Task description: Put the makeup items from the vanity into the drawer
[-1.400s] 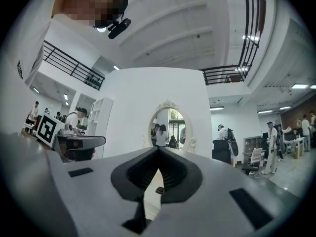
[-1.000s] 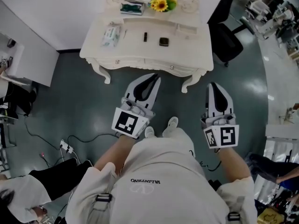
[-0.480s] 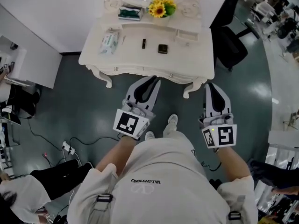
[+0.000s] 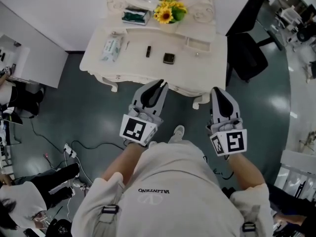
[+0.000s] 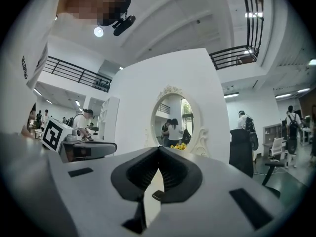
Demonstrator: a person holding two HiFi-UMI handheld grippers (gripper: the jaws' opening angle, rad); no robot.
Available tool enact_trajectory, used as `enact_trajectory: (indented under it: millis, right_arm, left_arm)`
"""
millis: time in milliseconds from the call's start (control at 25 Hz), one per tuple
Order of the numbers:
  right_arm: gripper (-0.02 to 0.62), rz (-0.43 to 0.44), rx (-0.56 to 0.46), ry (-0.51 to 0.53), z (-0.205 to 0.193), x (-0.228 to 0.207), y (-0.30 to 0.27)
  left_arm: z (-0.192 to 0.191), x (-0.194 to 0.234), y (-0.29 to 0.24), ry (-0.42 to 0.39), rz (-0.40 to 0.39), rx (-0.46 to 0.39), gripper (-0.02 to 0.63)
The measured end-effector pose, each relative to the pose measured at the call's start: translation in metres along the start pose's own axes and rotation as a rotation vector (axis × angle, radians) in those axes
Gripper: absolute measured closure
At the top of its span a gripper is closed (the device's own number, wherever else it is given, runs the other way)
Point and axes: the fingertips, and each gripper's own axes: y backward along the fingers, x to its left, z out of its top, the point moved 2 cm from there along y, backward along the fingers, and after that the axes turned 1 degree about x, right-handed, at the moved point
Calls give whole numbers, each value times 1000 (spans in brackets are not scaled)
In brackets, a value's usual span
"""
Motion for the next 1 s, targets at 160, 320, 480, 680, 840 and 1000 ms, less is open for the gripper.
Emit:
enact_trajectory:
  millis: [160,320,480,680,840,1000]
  right_arm:
    - [586,44,6,-19,-5,-22,-15]
    - [586,84,16,-35,-11,-40,-27]
    - [586,106,33,-57,-22,-54,-36]
    - [586,134,60,-72,-33,-58,-46]
    - [586,144,81,-85,-41,-56,-56]
    - [586,151,94,-82,-49,-53,-66]
  left_arm:
    - [-2,0,-25,-8,31,7,583]
    - [-5,-3,-44,-13,61,12,583]
    - [-12,-3,-56,-37,81,31,583]
    - [-21,1,-64,-16,99,64,578]
    - [-27,7,-69,4,105,74,572]
    - [-36,17,-77,1,101,81,566]
